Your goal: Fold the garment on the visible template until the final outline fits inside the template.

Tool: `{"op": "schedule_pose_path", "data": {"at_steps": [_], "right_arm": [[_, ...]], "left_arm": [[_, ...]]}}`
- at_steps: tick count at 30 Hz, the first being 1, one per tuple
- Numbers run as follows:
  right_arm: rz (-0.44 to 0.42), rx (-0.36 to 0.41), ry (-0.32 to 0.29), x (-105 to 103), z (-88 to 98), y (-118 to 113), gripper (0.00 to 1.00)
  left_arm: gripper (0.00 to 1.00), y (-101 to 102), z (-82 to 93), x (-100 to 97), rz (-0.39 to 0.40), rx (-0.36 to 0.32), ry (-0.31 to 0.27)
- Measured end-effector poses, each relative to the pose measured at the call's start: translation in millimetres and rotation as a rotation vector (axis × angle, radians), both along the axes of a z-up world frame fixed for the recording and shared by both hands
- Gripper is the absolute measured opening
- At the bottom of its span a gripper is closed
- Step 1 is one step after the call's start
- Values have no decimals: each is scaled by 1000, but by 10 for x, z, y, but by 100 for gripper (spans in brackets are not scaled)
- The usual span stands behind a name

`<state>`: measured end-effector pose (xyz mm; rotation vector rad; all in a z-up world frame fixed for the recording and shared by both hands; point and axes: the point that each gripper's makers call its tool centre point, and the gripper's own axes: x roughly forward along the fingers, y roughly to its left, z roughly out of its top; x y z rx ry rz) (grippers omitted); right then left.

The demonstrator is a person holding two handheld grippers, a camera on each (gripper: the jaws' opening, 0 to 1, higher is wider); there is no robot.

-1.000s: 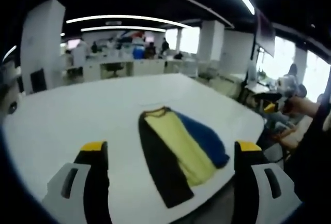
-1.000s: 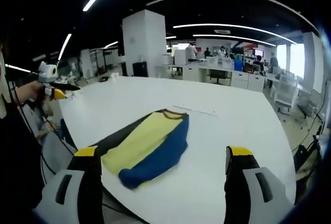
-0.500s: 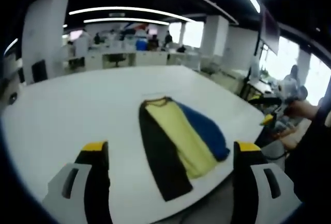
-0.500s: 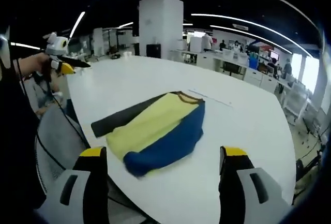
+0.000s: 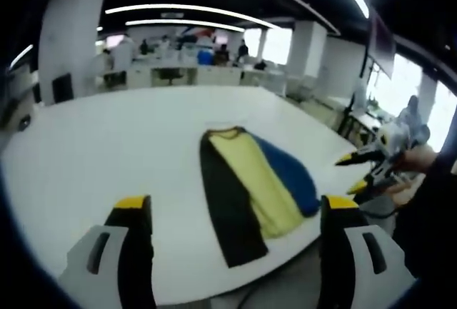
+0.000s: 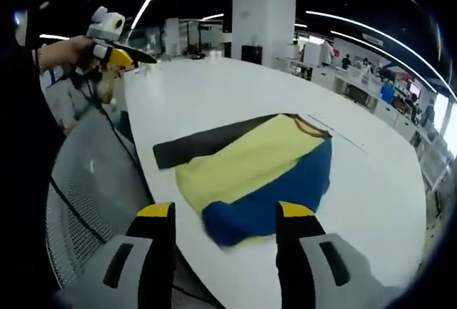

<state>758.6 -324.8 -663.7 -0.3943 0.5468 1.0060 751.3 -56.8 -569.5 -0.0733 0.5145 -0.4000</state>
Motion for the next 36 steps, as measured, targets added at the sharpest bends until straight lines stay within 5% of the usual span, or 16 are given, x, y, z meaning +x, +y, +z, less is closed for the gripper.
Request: {"op": "schedule_pose_path", "data": {"at_steps": [17,36], "right_arm": [[127,-14,37,-66,-294,304,30],[206,-77,106,-73,-742,508,25]], "left_arm": [[91,66,-95,-106,50,-9,32],[90,122,-171,-79,44,-4,57]]}}
